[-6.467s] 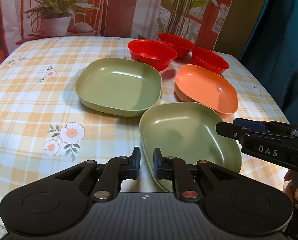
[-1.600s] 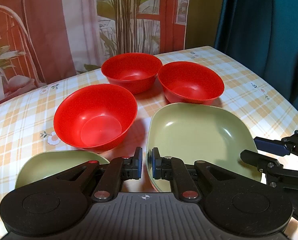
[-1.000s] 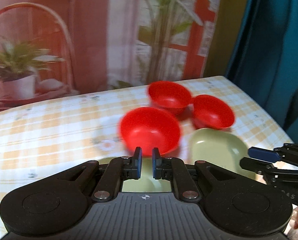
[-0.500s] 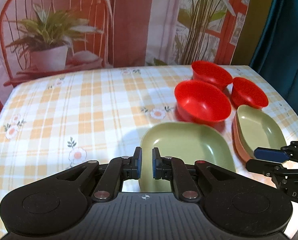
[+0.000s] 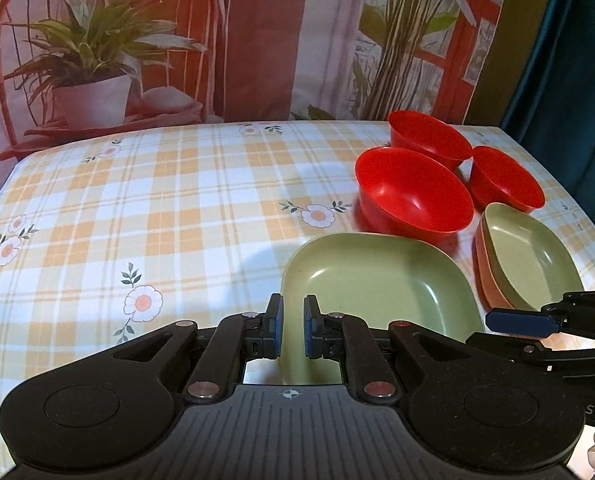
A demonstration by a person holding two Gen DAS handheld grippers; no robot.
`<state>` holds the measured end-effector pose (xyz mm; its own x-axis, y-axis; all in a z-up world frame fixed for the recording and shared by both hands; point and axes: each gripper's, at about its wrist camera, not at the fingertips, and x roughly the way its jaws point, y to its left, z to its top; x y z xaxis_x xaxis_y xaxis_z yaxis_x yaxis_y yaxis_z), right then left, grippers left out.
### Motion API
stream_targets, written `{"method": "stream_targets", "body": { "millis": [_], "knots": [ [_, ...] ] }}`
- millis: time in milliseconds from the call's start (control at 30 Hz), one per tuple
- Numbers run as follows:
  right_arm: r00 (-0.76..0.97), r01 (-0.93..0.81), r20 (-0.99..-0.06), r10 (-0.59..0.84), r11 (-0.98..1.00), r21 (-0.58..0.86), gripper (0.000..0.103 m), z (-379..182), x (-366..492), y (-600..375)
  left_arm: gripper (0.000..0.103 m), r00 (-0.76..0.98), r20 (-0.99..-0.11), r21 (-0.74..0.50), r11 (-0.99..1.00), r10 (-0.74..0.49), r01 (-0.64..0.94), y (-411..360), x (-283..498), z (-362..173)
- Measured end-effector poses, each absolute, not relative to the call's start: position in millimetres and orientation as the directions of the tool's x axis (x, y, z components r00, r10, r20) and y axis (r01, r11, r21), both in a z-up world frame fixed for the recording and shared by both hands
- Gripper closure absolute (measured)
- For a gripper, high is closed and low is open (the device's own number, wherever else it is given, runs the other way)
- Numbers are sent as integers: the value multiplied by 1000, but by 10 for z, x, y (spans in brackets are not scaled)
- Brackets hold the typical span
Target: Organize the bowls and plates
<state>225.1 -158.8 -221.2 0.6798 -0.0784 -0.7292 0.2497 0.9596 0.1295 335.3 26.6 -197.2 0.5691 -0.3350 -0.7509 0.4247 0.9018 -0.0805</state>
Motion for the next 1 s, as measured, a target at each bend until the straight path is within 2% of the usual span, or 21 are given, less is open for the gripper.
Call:
{"method": "stream_targets", "body": {
  "millis": [133, 300, 1000],
  "knots": [
    [678, 246, -731, -71, 960, 134, 79, -2243, 2263, -1585, 92, 575, -750, -78, 908, -326, 412, 305, 3357, -1988],
    [684, 230, -727, -62, 964, 134, 87, -2257, 2272, -1582, 92, 561, -760, -89, 907, -330, 412, 291, 3349, -2072],
    [719, 165, -694, -33, 978, 125, 88, -2136, 2104, -1437, 92, 592, -749, -137, 945, -296, 298, 456, 2947, -2043]
  ]
}}
